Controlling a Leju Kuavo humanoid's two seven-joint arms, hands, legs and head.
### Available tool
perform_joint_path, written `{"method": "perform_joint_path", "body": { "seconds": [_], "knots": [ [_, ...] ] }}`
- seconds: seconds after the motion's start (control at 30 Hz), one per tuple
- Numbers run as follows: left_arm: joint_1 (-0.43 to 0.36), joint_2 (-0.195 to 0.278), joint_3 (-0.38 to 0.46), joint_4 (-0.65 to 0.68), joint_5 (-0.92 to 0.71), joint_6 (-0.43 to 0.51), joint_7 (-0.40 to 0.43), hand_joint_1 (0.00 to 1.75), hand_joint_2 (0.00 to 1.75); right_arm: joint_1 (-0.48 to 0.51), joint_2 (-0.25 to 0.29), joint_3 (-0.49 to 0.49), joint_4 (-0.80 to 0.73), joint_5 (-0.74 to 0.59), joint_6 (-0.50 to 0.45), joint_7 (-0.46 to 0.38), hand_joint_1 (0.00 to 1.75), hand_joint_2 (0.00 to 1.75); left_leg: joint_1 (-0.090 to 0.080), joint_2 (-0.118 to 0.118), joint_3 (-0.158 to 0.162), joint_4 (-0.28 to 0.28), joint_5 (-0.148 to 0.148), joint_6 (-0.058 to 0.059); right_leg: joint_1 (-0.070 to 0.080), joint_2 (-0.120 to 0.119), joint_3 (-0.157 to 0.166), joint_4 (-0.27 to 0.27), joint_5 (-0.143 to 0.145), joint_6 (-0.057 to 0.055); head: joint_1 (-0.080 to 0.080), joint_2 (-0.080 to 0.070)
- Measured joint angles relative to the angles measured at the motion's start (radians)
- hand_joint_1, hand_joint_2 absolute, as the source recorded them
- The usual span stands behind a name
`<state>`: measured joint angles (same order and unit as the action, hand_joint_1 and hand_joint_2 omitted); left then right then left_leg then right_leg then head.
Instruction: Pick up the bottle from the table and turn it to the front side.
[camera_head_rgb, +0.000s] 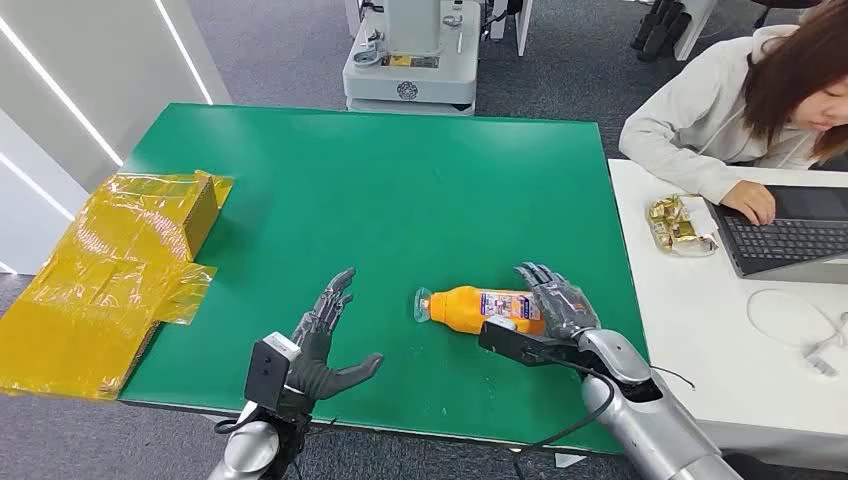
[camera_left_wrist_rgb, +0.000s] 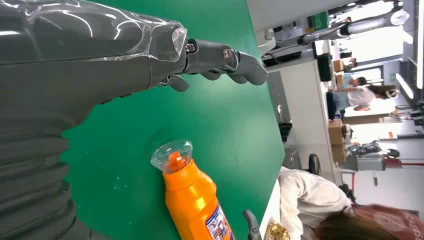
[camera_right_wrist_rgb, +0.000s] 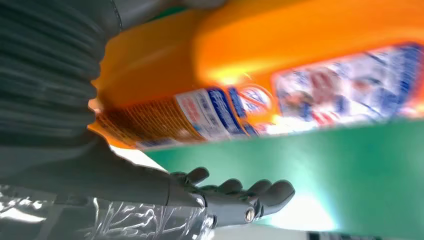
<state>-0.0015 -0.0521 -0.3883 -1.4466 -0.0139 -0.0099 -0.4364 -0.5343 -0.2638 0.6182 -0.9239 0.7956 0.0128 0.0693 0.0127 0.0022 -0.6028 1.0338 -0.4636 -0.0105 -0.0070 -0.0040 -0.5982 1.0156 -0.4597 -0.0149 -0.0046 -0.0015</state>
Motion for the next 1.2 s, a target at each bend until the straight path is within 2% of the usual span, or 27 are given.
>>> {"method": "perform_joint_path", "body": {
  "seconds": [0.23, 0.27, 0.37, 0.4, 0.57, 0.93, 1.2],
  "knots": [
    [0.0, -0.009, 0.0, 0.0, 0.002, 0.0, 0.01, 0.0, 1.75, 0.007, -0.023, -0.001, -0.001, 0.026, 0.034, 0.038, 0.0, 1.75, 0.0, 0.0, 0.0, 0.0, 0.0, 0.0, 0.0, 0.0, 0.0, 0.0, 0.0, 0.0, 0.0, 0.0],
    [0.0, -0.01, 0.0, 0.0, 0.002, 0.0, 0.012, 0.0, 1.75, 0.008, -0.026, -0.002, -0.001, 0.028, 0.037, 0.042, 0.37, 1.75, 0.0, 0.0, 0.0, 0.0, 0.0, 0.0, 0.0, 0.0, 0.0, 0.0, 0.0, 0.0, 0.0, 0.0],
    [0.0, -0.012, 0.0, 0.0, 0.002, 0.0, 0.016, 0.0, 1.75, 0.017, -0.033, -0.004, -0.007, 0.028, 0.034, 0.037, 1.66, 1.75, 0.0, 0.0, 0.0, 0.0, 0.0, 0.0, 0.0, 0.0, 0.0, 0.0, 0.0, 0.0, 0.0, 0.0],
    [0.0, -0.012, 0.0, 0.0, 0.002, 0.0, 0.017, 0.0, 1.75, 0.02, -0.035, -0.005, -0.01, 0.028, 0.032, 0.032, 1.7, 1.75, 0.0, 0.0, 0.0, 0.0, 0.0, 0.0, 0.0, 0.0, 0.0, 0.0, 0.0, 0.0, 0.0, 0.0],
    [0.003, -0.011, 0.004, 0.0, 0.003, 0.002, 0.017, 0.0, 1.75, 0.031, -0.037, -0.011, -0.012, 0.023, 0.031, -0.005, 1.66, 1.75, 0.0, 0.0, 0.001, 0.0, 0.0, 0.0, 0.0, 0.0, 0.0, 0.0, 0.0, 0.0, 0.0, 0.0],
    [0.006, -0.012, 0.011, 0.0, 0.002, 0.003, 0.017, 0.0, 1.75, 0.032, -0.036, -0.019, -0.005, 0.02, 0.032, -0.029, 1.75, 1.75, 0.0, 0.001, 0.001, 0.0, 0.0, 0.0, 0.0, 0.0, 0.001, 0.0, 0.0, 0.0, 0.0, 0.0],
    [0.006, -0.02, 0.019, 0.0, 0.014, -0.011, 0.019, 0.0, 1.75, 0.022, -0.022, -0.021, 0.024, -0.01, 0.034, -0.084, 1.75, 1.75, 0.0, 0.001, 0.002, 0.0, 0.0, 0.0, 0.0, 0.0, 0.002, 0.0, 0.0, 0.0, 0.0, 0.0]
  ]
}}
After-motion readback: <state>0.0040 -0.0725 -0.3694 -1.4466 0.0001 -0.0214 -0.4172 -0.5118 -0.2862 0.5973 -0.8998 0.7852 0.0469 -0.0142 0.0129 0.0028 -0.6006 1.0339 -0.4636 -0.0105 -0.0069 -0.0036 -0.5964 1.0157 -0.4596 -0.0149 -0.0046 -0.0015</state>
